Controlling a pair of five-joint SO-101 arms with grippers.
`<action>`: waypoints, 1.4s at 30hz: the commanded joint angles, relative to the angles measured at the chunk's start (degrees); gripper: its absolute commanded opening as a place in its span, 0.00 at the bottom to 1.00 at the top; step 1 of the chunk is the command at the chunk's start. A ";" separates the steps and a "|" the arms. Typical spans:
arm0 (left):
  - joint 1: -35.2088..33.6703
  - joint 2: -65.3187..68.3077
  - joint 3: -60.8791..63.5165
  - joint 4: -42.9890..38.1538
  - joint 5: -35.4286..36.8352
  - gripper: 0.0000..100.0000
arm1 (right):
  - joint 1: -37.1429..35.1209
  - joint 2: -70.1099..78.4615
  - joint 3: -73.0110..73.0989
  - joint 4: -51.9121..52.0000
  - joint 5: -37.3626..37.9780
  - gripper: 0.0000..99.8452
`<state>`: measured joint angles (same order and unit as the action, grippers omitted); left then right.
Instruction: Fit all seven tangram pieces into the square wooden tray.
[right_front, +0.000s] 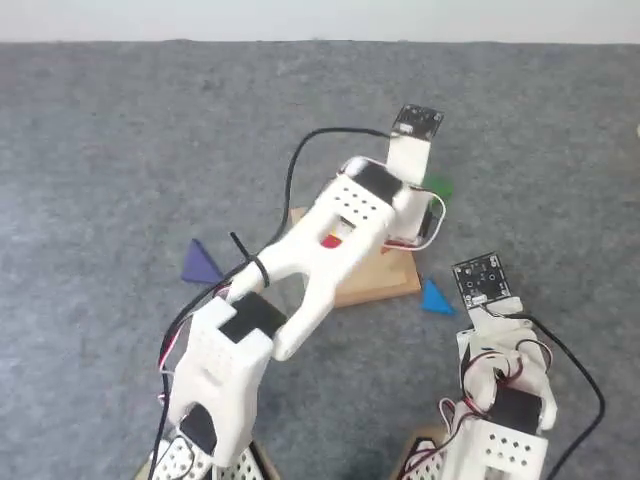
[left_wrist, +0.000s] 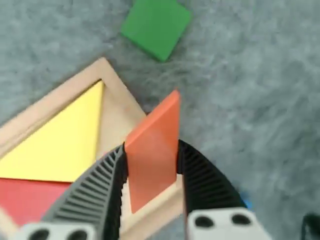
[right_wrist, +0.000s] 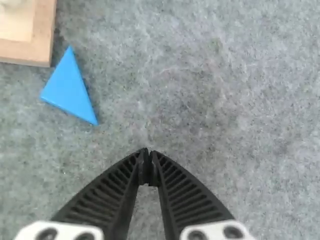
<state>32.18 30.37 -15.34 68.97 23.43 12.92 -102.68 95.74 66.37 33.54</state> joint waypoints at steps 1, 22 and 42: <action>0.00 -0.53 1.45 -5.01 6.33 0.01 | 0.31 0.04 0.79 0.48 0.62 0.01; -4.04 8.62 -7.69 -0.79 10.64 0.16 | 0.31 0.04 0.79 0.48 0.62 0.01; -5.98 8.26 -18.51 5.71 0.00 0.16 | 0.31 0.04 0.79 0.48 0.62 0.01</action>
<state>23.21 40.13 -31.96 76.00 26.68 12.92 -102.68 95.74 66.37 33.54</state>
